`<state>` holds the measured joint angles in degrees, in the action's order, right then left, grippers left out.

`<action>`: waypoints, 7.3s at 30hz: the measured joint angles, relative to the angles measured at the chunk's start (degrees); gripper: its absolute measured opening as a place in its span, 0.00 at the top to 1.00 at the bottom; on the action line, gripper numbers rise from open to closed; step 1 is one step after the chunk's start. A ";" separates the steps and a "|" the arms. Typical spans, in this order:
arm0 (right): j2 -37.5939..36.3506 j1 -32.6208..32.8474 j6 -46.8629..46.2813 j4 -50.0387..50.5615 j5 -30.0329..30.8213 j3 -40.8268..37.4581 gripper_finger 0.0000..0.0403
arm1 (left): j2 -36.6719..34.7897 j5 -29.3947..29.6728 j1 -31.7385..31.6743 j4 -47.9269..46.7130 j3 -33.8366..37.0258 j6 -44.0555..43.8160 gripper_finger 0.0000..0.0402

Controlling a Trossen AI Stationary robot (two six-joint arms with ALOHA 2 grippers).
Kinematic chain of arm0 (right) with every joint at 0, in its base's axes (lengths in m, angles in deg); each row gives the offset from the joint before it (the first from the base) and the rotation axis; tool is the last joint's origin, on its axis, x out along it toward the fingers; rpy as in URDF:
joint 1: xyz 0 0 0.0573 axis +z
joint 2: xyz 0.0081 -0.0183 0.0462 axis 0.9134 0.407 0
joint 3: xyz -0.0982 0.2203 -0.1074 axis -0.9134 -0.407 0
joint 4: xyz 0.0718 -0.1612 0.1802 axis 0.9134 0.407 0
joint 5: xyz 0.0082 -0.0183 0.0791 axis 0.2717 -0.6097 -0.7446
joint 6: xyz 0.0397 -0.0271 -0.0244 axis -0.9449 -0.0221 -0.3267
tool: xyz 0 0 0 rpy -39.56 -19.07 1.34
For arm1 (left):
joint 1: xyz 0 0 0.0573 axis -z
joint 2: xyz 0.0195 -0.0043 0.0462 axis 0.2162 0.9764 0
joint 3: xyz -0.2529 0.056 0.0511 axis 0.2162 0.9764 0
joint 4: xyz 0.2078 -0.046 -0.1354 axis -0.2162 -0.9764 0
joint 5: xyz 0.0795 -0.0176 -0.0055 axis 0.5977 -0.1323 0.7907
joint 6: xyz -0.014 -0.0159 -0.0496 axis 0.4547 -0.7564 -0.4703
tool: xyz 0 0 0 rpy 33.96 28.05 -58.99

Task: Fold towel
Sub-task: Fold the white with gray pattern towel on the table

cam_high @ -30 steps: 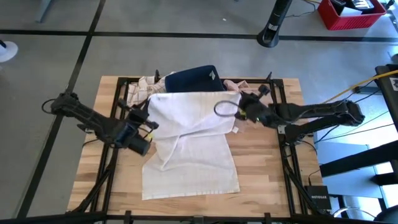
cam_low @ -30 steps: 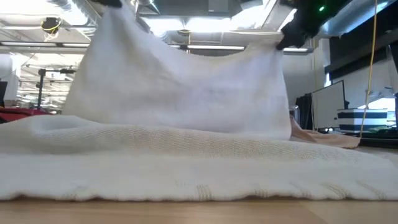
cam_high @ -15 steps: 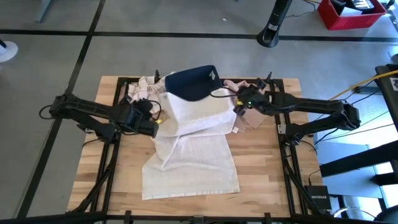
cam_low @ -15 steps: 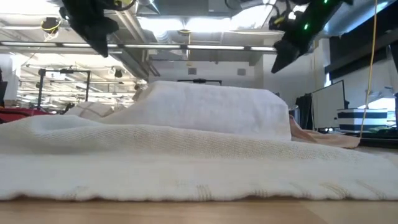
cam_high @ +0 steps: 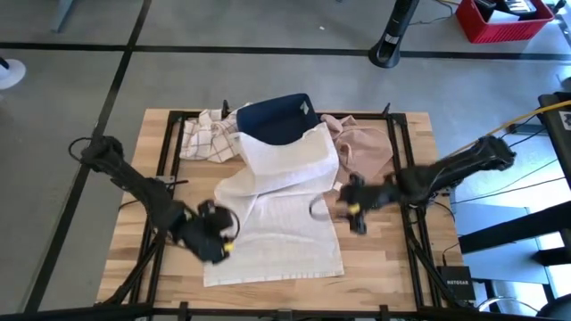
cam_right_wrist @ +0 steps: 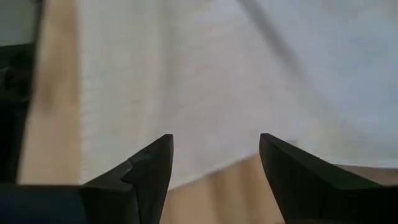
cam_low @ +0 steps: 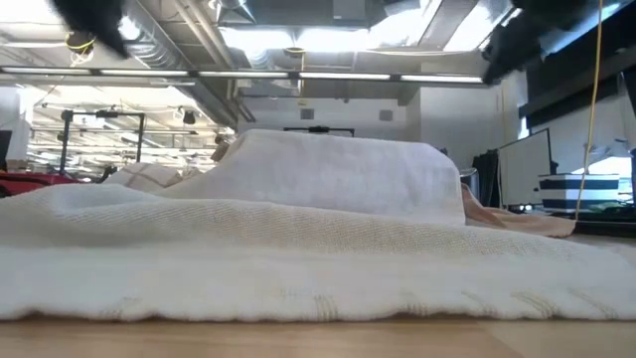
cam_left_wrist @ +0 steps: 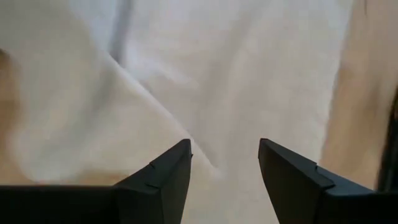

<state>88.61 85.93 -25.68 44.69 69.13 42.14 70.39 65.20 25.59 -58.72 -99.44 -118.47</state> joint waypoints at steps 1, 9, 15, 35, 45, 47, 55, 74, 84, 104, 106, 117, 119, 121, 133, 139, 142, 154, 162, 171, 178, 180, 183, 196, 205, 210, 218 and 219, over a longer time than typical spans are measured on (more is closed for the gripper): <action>0.89 2.35 -1.10 -3.78 -0.01 -2.34 0.41 | 1.80 -0.88 1.27 0.09 0.34 -2.17 0.55; 14.60 14.49 -5.87 -28.92 3.22 -13.33 0.41 | 15.95 -11.43 4.93 3.03 0.58 -10.43 0.55; 27.45 16.98 -6.31 -29.76 4.12 -10.11 0.41 | 21.72 -15.15 5.66 6.83 0.58 -10.45 0.55; 33.15 32.53 -38.15 -20.94 -1.01 -0.55 0.41 | 24.25 -22.81 10.22 25.92 0.60 -9.49 0.55; 29.37 30.51 -38.47 -19.46 -6.91 0.91 0.41 | 18.53 -24.11 8.60 21.01 -1.87 -4.98 0.55; 27.04 29.74 -36.45 -16.03 -6.78 2.59 0.41 | 15.43 -20.75 8.17 17.78 -2.82 -2.76 0.55; 19.53 22.95 -22.05 2.03 15.44 8.70 0.41 | 1.36 0.34 3.24 6.21 -3.50 6.22 0.55; 16.82 0.61 -4.43 0.51 20.44 1.38 0.41 | -7.97 6.62 -36.42 -8.13 7.56 40.23 0.55; 16.82 0.66 -1.04 -0.25 19.44 1.40 0.41 | -9.21 -1.36 -56.37 6.93 12.18 63.30 0.55; 16.86 0.63 11.82 -0.29 22.45 1.40 0.41 | -5.03 -23.80 -78.99 28.74 18.82 90.35 0.55; 16.86 0.63 12.83 -0.27 22.45 1.42 0.41 | -4.00 -26.28 -78.96 27.57 18.83 90.55 0.55; 16.86 -0.21 17.05 -0.28 23.08 1.44 0.41 | -3.32 -32.92 -76.13 25.18 18.85 85.55 0.55; 16.86 -0.26 16.73 -0.31 23.09 1.44 0.41 | -3.32 -32.98 -75.52 24.59 18.85 83.69 0.57; 16.86 -0.21 16.94 -0.86 23.57 1.44 0.41 | -3.32 -32.97 -75.02 23.87 18.85 81.77 0.62; 4.71 -4.38 21.68 -2.61 22.94 1.44 0.41 | -7.63 -35.73 -70.27 17.34 17.41 74.82 0.99; 0.38 -15.04 27.52 -3.11 23.44 1.46 0.41 | -14.44 -34.45 -66.10 13.84 14.73 70.47 0.99; 0.47 -22.06 31.68 -4.47 22.83 1.44 0.41 | -17.65 -34.26 -63.72 13.64 13.74 68.66 0.99; 6.18 -56.57 29.86 -17.06 -10.70 1.44 0.41 | -20.25 -31.11 -61.27 13.04 13.70 67.31 0.99; 16.74 -61.75 21.82 -26.16 -24.56 1.44 0.41 | -20.21 -31.11 -61.29 13.17 13.70 67.51 1.00; 18.79 -61.68 21.43 -27.21 -22.56 1.44 0.50 | -20.23 -31.11 -61.29 13.15 13.74 67.51 1.00; 18.15 -61.66 22.22 -26.91 -20.69 1.44 0.79 | -20.22 -31.11 -61.29 13.13 13.76 67.85 1.00; 18.15 -61.66 22.92 -27.20 -20.59 1.44 0.89 | -20.23 -31.09 -61.29 13.13 13.76 67.84 0.99; 18.15 -61.59 23.62 -27.19 -21.25 1.44 0.98 | -20.21 -31.11 -61.29 13.14 13.76 67.86 1.00; 12.98 -61.57 24.24 -25.40 -21.54 1.44 0.99 | -20.23 -31.11 -61.29 13.13 13.76 67.99 1.00; 13.60 -61.61 16.40 -22.00 -21.46 1.47 0.79 | -20.21 -31.11 -61.34 13.15 13.78 67.97 1.00; 16.61 -61.61 15.26 -24.37 -23.18 1.44 0.60 | -20.22 -31.11 -61.34 13.16 14.20 67.82 1.00; 17.80 -61.64 15.39 -24.86 -23.02 1.44 0.53 | -20.21 -31.11 -61.36 13.19 14.26 67.92 1.00; 17.80 -61.64 15.42 -25.11 -23.32 1.44 0.55 | -20.23 -31.11 -61.36 13.19 14.26 67.95 1.00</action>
<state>106.41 24.29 -10.26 19.58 45.81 43.58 50.16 34.09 -35.77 -45.53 -85.18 -50.52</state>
